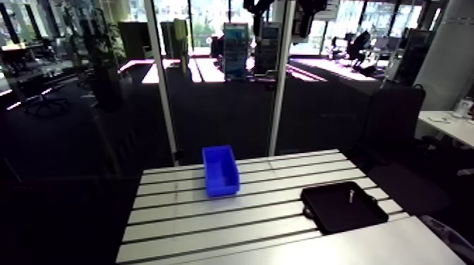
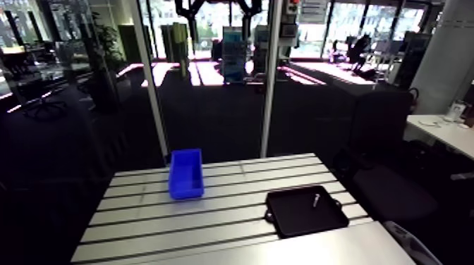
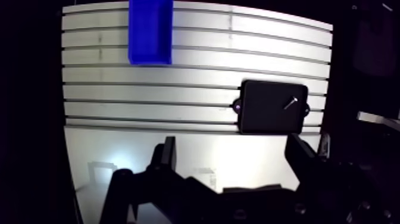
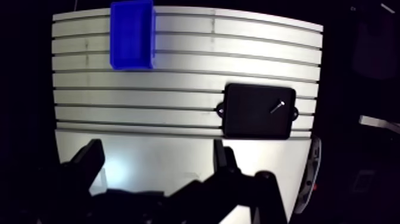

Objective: Pick up the M10 bolt from the tray and put it into the blue bin.

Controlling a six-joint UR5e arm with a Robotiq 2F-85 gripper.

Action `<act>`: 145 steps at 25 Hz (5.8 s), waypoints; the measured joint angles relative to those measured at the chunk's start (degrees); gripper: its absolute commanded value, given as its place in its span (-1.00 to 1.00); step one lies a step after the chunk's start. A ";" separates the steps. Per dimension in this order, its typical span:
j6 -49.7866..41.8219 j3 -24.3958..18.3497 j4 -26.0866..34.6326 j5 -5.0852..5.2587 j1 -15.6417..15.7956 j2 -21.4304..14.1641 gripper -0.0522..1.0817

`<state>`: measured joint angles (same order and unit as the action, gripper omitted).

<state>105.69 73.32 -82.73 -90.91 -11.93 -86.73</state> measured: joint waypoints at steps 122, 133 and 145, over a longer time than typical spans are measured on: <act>-16.25 34.66 -43.63 -1.95 -29.02 20.31 -0.10; -16.43 34.68 -44.88 -2.09 -28.80 20.98 -0.08; -16.44 34.87 -45.09 -2.09 -28.47 21.43 -0.03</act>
<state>89.25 108.19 -127.82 -93.00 -40.40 -65.31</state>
